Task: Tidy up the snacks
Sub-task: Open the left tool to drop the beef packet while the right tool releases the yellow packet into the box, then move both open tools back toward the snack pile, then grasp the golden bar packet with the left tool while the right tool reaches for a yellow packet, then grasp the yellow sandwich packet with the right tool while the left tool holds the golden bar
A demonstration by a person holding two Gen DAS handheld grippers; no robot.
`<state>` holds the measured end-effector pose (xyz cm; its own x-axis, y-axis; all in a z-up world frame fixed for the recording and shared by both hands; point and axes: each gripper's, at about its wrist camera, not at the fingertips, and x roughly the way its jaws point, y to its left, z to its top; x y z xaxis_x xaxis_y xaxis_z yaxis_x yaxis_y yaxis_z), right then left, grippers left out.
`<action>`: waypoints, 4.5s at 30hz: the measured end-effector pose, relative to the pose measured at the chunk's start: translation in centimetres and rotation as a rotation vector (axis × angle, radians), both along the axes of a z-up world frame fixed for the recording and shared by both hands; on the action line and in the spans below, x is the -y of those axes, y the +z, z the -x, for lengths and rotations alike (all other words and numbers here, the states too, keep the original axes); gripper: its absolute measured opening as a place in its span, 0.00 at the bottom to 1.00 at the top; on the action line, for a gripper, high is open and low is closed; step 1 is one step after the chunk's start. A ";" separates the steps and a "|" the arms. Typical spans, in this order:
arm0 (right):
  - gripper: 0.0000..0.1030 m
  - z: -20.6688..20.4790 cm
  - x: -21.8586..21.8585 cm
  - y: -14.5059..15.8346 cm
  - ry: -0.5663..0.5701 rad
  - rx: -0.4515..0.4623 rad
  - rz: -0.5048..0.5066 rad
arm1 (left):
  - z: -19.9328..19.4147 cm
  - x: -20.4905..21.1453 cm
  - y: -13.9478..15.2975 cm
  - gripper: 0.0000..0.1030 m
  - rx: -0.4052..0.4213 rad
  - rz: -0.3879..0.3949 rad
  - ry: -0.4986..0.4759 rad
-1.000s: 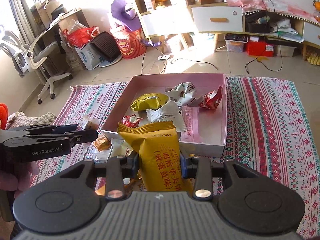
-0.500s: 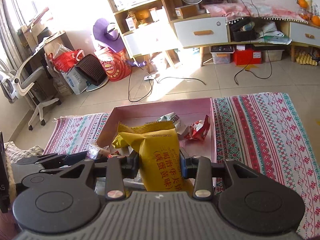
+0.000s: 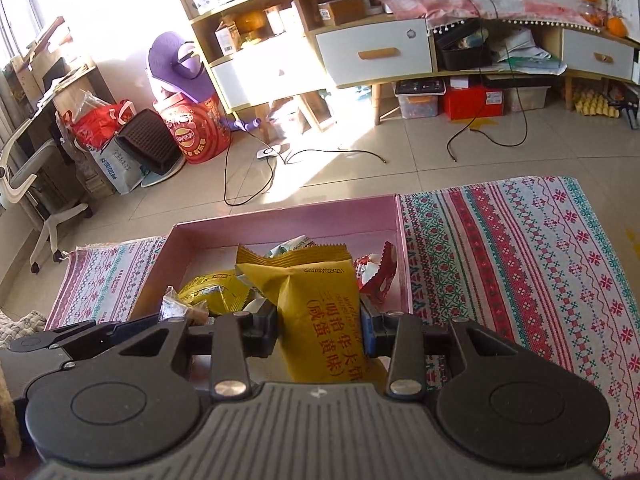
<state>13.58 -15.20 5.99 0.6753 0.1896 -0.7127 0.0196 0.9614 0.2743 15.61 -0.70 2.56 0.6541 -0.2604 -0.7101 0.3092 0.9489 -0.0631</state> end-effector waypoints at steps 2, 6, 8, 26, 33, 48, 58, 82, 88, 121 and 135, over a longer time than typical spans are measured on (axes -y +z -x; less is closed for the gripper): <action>0.37 -0.3 -0.2 0.0 0.007 -0.004 0.012 | -0.2 0.0 -0.2 0.49 -0.002 -0.005 -0.003; 0.59 -0.3 -0.4 0.3 0.001 0.012 0.024 | -0.2 -0.3 -0.3 0.69 -0.003 -0.010 0.004; 0.64 -0.2 -0.4 0.5 0.004 0.023 0.021 | -0.1 -0.5 -0.1 0.81 0.007 -0.012 0.012; 0.87 3.3 0.1 3.1 0.017 0.060 0.037 | 3.5 -2.4 2.1 0.99 0.016 -0.007 -0.015; 0.92 5.5 -0.1 3.6 0.033 0.057 0.048 | 5.5 -3.7 2.9 1.00 0.017 -0.020 -0.028; 0.95 8.5 -0.8 2.7 0.040 0.009 0.076 | 9.3 -4.9 2.9 1.00 -0.001 -0.062 -0.079; 0.96 10.5 -1.8 1.3 0.085 -0.011 0.080 | 11.7 -6.0 1.6 1.00 -0.025 -0.045 -0.090; 0.94 11.1 -5.6 -0.9 0.375 0.053 0.254 | 12.8 -6.1 -2.5 0.93 -0.131 -0.047 -0.146; 0.88 9.7 -6.3 -1.0 0.507 0.078 0.268 | 11.9 -5.2 -3.4 0.78 -0.174 -0.021 -0.155; 0.69 10.1 -8.8 -1.5 0.684 -0.004 0.336 | 11.5 -8.9 -3.4 0.42 -0.257 -0.064 -0.126; 0.67 9.1 -12.2 -3.8 0.660 0.077 0.539 | 11.5 -7.5 -4.0 0.63 -0.232 -0.152 -0.154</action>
